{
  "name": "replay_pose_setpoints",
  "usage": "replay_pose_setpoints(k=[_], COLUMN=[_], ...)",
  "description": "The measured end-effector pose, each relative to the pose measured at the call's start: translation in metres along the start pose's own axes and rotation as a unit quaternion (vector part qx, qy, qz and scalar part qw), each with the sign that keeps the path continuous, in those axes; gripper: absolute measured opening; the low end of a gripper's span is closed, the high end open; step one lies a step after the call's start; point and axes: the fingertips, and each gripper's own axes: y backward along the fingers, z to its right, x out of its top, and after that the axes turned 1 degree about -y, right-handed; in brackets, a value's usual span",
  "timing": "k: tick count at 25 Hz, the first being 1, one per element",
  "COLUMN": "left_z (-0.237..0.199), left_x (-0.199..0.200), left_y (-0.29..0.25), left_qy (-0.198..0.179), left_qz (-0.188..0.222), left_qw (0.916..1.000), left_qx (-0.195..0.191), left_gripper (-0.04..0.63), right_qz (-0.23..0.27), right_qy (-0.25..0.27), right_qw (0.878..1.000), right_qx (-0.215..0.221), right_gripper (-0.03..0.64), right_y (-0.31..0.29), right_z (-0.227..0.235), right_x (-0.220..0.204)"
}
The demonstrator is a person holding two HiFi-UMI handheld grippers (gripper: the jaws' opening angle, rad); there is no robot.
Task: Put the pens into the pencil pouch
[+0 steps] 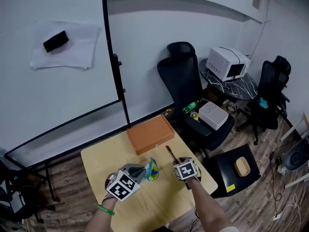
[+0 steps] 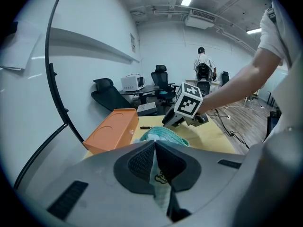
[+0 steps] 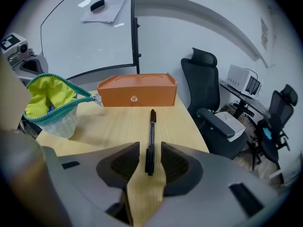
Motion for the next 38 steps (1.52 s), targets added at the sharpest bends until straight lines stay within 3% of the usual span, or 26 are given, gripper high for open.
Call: replay_pose_setpoints(k=[4,9,14,24,33,38], left_z=[-0.002,-0.003,-0.005,-0.013,-0.021,-0.021], left_x=[-0.001,-0.003,-0.005,-0.01,-0.008,-0.004], left_y=[0.002,0.001,0.003,0.012,0.042,0.052], left_qy=[0.002,0.005,0.006,-0.009,-0.022,-0.036], left_qz=[-0.002,-0.002,-0.003,-0.007,0.006,0.021], left_qw=[1.0,1.0,1.0,0.9999,0.9995,0.9989], left_qx=[0.001,0.0,-0.002,0.002,0.021,0.021], left_gripper=[0.014,0.014,0.014,0.014,0.014,0.014], right_qz=[-0.017,-0.023,-0.018,0.078,0.181,0.197], right_qy=[-0.001,0.0,-0.007,0.012,0.048,0.088], right_qw=[1.0,1.0,1.0,0.997,0.982,0.977], right_qx=[0.0,0.011,0.016,0.007,-0.008,0.005], right_gripper=[0.135,0.068,0.06,0.058,0.058,0.058], right_y=[-0.008,-0.013,-0.008,0.051,0.145,0.175], right_z=[0.001,-0.004,-0.003,-0.001,-0.013,-0.029], right_x=[-0.006,-0.009,-0.007,0.029,0.065,0.066])
